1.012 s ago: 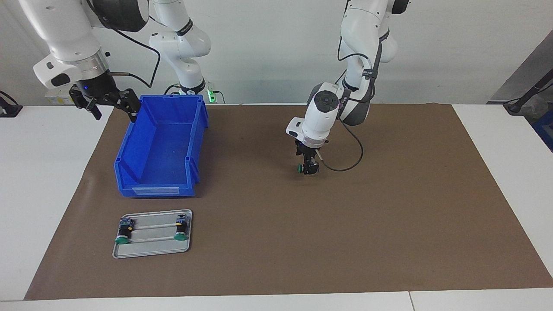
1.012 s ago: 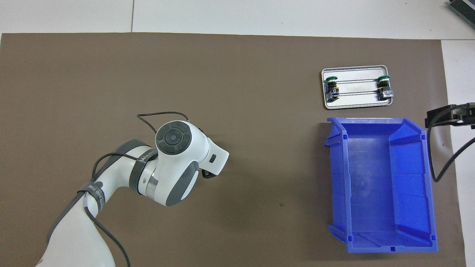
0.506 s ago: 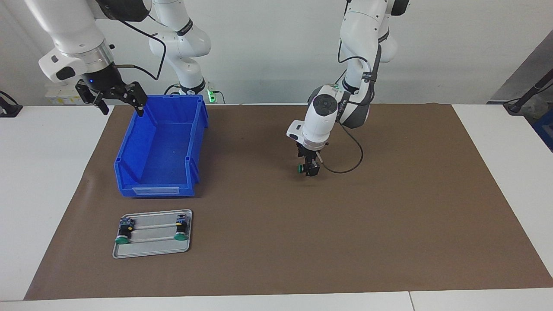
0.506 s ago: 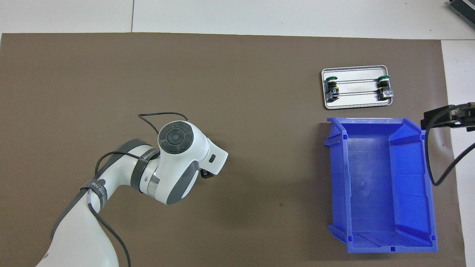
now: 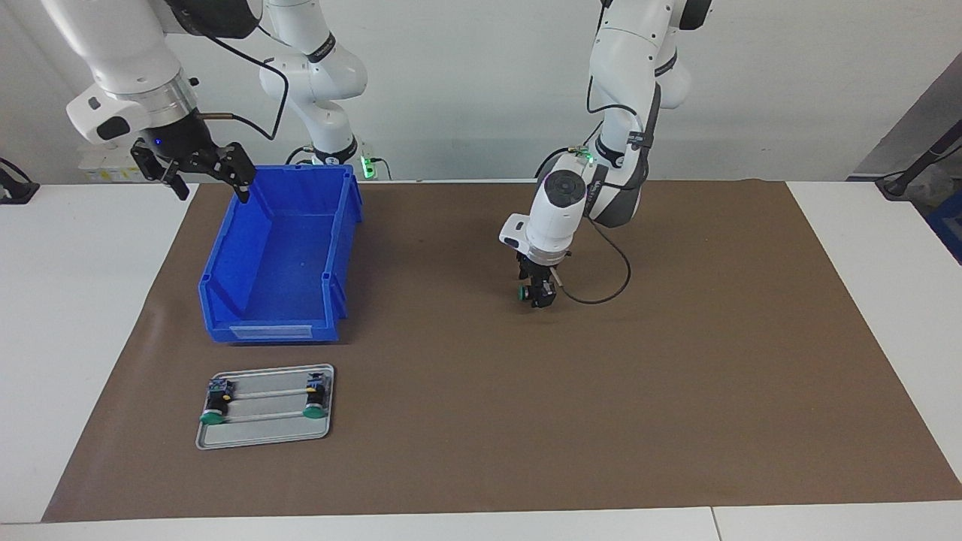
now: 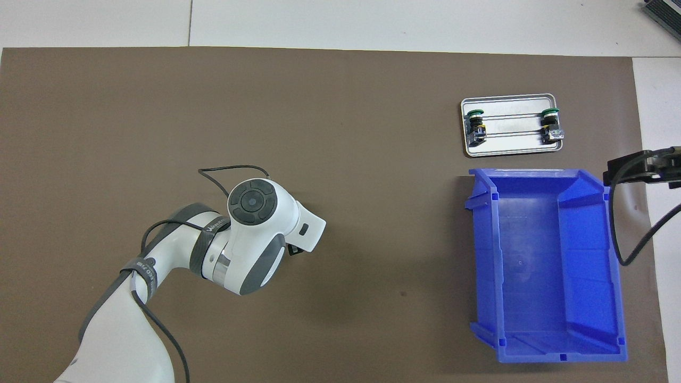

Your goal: Place and press button with both arms

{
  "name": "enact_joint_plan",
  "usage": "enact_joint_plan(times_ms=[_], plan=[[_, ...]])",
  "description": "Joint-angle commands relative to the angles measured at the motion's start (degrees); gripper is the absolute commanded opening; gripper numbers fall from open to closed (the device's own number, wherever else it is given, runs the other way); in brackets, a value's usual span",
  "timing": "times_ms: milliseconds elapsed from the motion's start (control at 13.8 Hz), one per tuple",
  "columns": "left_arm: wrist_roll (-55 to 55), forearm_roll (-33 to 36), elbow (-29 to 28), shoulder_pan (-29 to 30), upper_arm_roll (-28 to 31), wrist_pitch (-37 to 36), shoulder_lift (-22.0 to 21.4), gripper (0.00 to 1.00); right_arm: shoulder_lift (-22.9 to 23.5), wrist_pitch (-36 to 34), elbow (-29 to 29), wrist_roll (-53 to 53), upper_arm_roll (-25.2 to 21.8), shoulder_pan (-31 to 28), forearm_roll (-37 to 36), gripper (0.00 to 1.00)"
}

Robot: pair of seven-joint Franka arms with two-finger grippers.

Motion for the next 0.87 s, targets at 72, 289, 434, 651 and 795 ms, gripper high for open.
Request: enact_joint_plan(times_ms=[72,289,434,651,795], plan=[[-1.2,0.9,-0.3,-0.3,0.7,1.3,-0.1,0.44,0.0,-0.2,0.0,1.0,0.3,-0.1,-0.4,1.0],[-1.1,0.9,0.3,-0.1,0.8,1.1,-0.1,0.28,0.0,-0.2,-0.1,0.9,0.3,-0.2,-0.2,1.0],[-1.0,0.9,1.4,0.0,0.9,1.3,0.5,0.21,-0.1,-0.6,-0.2,0.9,0.3,-0.3,-0.1,1.0],[-1.0,0.9,2.7,0.5,0.9,1.2,0.7,0.16,-0.2,-0.9,-0.2,0.9,0.3,-0.2,0.0,1.0],[-1.0,0.8,3.3,0.7,0.9,1.1,0.5,0.11,-0.2,-0.9,-0.2,0.8,0.3,-0.3,0.0,1.0]])
